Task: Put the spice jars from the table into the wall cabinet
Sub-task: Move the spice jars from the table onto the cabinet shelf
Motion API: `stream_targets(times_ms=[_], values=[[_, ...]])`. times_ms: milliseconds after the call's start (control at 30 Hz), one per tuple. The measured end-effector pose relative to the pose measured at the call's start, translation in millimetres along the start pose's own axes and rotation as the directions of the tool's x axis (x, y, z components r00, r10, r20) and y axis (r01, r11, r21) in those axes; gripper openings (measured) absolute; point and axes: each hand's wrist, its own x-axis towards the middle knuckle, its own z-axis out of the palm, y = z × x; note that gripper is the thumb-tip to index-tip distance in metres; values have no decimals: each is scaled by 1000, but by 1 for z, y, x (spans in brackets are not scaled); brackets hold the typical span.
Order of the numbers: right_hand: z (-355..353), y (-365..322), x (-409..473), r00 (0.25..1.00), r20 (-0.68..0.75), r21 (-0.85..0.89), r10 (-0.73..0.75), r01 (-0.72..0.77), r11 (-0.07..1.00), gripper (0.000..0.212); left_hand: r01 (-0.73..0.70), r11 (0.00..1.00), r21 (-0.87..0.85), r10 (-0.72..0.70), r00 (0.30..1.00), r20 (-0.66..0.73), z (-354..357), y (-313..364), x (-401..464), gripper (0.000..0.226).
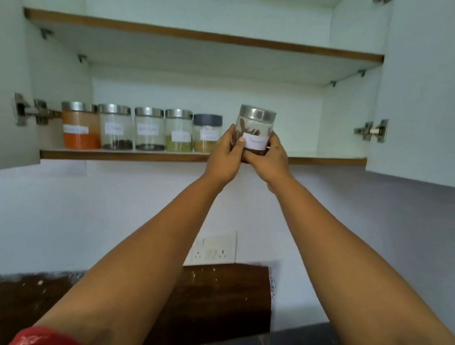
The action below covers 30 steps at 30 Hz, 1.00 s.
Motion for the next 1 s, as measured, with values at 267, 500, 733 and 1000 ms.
stream_targets(times_ms=[267,500,733,1000], values=[[14,12,58,993,115,-367,37,8,930,85,17,741,671,-65,997,47,-37,-46,58,46],[36,27,94,954,184,-644,237,-65,762,79,-207,321,924,302,947,107,-39,-85,31,34],[46,31,105,941,87,-785,328,-138,604,83,-181,311,933,219,969,115,-36,-83,36,35],[49,29,103,949,37,-810,312,-154,566,83,-167,276,947,207,972,111,-37,-84,35,36]])
